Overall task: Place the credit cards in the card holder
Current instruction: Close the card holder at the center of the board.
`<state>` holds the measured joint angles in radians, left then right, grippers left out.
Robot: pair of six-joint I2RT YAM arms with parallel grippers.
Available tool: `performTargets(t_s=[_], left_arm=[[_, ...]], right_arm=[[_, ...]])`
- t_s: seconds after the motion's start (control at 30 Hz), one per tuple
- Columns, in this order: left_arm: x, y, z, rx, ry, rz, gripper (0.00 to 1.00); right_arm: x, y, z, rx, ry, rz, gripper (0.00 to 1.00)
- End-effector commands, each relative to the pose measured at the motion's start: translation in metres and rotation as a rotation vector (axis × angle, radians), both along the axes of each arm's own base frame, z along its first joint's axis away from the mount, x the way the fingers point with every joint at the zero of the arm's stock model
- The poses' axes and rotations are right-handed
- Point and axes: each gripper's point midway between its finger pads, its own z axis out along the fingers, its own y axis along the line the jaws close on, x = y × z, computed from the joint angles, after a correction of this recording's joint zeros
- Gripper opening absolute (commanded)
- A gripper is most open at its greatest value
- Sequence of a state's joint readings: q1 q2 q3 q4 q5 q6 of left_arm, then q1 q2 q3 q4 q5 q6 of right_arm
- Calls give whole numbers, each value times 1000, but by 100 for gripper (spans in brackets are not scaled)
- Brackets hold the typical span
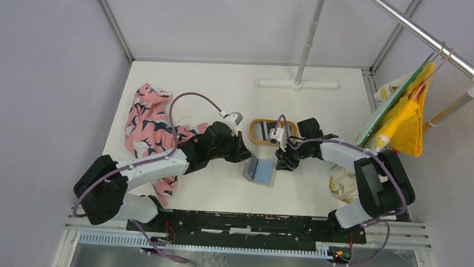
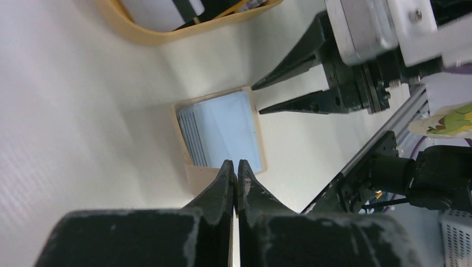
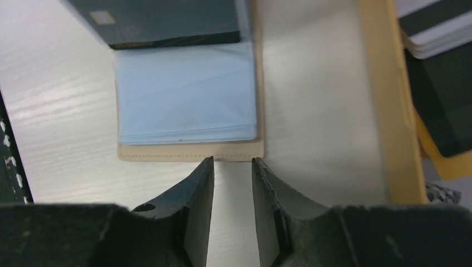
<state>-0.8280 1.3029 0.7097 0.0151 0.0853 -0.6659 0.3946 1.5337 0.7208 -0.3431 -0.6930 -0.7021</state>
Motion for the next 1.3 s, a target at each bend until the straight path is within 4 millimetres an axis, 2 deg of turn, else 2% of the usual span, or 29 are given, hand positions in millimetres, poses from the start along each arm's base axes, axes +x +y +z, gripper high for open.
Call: performTargets(t_s=[0.0, 0.07, 0.3, 0.4, 0.53, 0.57, 0.63, 0.67, 0.7, 0.8, 0.87, 1.0, 1.1, 1.13, 1.2, 1.27], left_arm=[[3, -49, 33, -154, -19, -100, 2], [-1, -65, 34, -175, -10, -133, 2], [-22, -108, 16, -221, 59, -216, 2], [-30, -123, 7, -224, 82, -245, 2], [-34, -132, -7, -210, 111, -259, 2], [-35, -132, -7, -210, 113, -260, 5], [-35, -131, -3, -209, 107, -259, 22], [-35, -131, 1, -210, 99, -260, 28], [-35, -130, 8, -213, 87, -265, 40], [-38, -125, 31, -229, 46, -279, 65], [-41, -120, 49, -238, 9, -293, 76], [-46, -100, 82, -238, -82, -304, 80], [-41, -68, 98, -176, -176, -235, 79], [-33, -49, 101, -126, -224, -167, 79], [-18, -13, 90, -12, -270, -34, 78], [-6, 19, 68, 90, -266, 80, 75]], right_arm=[[10, 6, 6, 100, 98, -145, 37], [8, 7, 2, 102, 129, -152, 36], [7, 10, -2, 130, 203, -200, 36], [16, 5, -2, 108, 203, -243, 36], [29, -7, 6, 106, 181, -281, 37], [32, -10, 9, 103, 165, -281, 37], [38, -16, 15, 97, 128, -287, 38], [39, -18, 17, 99, 113, -285, 38], [41, -19, 21, 102, 97, -283, 39], [43, -19, 29, 117, 65, -267, 39], [42, -16, 35, 136, 52, -246, 39], [37, -8, 51, 203, 21, -184, 39], [31, -1, 63, 260, -1, -133, 39], [29, 0, 65, 276, -5, -120, 38], [26, 3, 70, 301, -14, -102, 38], [24, 5, 73, 317, -19, -87, 38]])
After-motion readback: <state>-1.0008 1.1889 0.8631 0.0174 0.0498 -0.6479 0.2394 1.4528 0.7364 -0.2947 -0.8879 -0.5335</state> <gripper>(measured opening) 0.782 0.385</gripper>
